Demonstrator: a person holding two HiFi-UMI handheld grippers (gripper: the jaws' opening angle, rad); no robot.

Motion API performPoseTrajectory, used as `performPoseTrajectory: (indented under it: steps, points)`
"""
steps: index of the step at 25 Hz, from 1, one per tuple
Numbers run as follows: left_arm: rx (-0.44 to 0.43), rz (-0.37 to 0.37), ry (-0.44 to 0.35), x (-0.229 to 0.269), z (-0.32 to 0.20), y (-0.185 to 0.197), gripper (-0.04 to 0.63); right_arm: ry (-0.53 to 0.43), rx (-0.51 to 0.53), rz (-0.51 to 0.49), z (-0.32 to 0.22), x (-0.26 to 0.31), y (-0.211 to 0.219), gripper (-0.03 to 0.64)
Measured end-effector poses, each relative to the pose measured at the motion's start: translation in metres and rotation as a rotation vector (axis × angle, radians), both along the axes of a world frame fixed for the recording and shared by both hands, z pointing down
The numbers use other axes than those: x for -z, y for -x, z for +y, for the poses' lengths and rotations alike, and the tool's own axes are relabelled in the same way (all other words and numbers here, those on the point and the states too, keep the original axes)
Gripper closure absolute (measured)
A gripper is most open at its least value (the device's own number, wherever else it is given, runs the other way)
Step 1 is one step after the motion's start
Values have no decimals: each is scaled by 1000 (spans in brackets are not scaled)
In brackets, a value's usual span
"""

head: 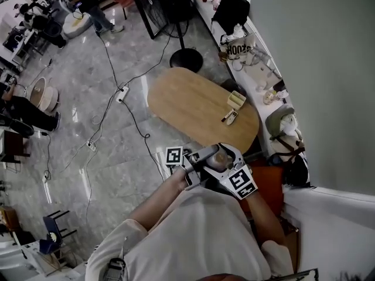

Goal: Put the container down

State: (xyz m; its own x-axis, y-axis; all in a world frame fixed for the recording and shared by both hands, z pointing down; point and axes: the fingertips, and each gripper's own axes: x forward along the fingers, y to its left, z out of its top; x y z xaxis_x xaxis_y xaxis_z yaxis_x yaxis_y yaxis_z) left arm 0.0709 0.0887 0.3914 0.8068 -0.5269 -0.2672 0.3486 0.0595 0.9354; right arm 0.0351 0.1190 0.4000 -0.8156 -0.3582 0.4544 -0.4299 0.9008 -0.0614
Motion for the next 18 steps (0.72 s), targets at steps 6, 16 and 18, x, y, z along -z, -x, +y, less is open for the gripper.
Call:
performPoseTrajectory:
  steps: [6, 16, 18]
  points:
    - [-83, 8, 45, -19, -57, 28, 259, 45, -87, 5, -60, -17, 30, 222]
    - [-210, -1, 147, -73, -137, 76, 259, 136, -244, -5, -146, -68, 81, 222]
    - [-226, -4, 160, -85, -148, 79, 259, 149, -272, -5, -158, -79, 84, 222]
